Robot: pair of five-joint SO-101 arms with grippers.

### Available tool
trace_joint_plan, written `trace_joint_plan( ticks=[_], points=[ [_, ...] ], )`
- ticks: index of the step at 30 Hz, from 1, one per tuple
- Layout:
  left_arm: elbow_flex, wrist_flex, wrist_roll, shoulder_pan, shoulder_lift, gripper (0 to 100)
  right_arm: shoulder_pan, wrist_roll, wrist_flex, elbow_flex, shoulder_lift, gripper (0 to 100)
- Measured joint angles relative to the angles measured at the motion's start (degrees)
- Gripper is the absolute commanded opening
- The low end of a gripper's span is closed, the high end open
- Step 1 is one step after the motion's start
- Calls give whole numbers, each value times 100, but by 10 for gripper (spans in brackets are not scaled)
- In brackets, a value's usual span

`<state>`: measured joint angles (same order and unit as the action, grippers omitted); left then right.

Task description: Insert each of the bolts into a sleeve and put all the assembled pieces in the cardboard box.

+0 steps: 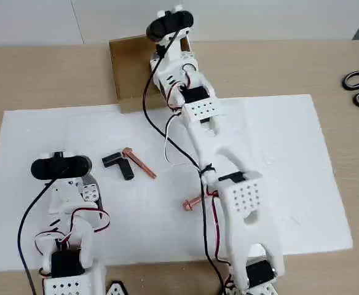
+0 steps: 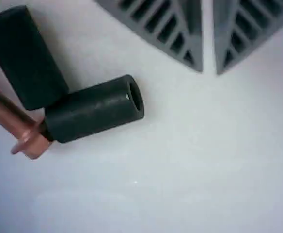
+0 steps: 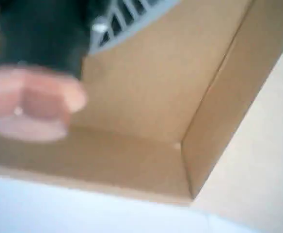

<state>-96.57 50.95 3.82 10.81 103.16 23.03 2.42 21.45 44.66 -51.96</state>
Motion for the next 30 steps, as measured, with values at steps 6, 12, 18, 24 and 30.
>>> trace_joint_plan(
  ticks=[6,12,18,24,30],
  points=[
    [0,0,0,0,0,6,158,0,0,993,-870,4],
    [0,0,0,0,0,6,299,0,0,1257,-1275,5],
    [0,0,0,0,0,6,273,0,202,1257,-1424,8],
    [0,0,0,0,0,6,360,0,651,1284,-1415,9],
    [0,0,0,0,0,6,334,0,651,1284,-1415,9]
  ],
)
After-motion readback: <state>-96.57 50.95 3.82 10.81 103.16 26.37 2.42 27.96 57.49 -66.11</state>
